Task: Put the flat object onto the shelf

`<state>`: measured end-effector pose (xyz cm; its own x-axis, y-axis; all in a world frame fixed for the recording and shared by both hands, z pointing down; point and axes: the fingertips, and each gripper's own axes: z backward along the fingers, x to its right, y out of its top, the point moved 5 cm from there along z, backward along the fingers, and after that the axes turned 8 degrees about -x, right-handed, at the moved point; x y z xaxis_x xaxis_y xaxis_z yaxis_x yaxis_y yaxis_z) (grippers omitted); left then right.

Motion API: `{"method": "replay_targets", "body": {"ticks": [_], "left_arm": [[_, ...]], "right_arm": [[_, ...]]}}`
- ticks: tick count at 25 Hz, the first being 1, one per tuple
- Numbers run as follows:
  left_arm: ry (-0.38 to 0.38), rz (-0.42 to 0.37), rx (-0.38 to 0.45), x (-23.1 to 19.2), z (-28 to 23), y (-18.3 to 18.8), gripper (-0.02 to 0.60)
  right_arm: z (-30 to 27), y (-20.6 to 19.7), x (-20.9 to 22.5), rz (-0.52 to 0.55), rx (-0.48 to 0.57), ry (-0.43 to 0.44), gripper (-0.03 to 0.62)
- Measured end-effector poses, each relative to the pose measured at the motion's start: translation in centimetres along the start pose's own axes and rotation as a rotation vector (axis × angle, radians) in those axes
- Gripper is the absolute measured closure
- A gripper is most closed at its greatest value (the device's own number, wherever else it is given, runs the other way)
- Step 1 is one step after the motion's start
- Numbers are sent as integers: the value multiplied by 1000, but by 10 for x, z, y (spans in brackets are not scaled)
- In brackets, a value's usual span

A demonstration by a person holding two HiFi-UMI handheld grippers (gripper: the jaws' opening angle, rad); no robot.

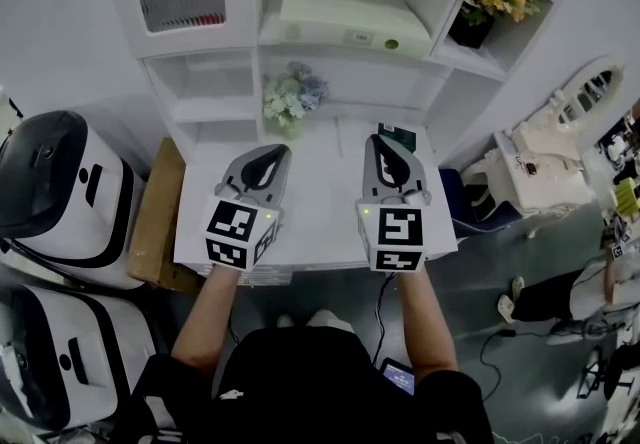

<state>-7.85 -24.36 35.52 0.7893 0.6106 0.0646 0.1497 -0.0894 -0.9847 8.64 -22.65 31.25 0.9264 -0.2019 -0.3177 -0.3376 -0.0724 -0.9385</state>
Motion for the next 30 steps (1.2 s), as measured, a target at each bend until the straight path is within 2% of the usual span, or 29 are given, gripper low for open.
{"method": "replay_targets", "body": {"ticks": [7, 19, 30], "left_arm": [[-17, -35, 1, 20, 0, 3, 572], [33, -44, 11, 56, 15, 25, 572], [60, -40, -14, 89, 39, 18, 572]], "right_arm": [[13, -9, 3, -29, 9, 12, 595], [47, -10, 20, -51, 20, 78, 595], [76, -26, 21, -64, 23, 118, 595]]}}
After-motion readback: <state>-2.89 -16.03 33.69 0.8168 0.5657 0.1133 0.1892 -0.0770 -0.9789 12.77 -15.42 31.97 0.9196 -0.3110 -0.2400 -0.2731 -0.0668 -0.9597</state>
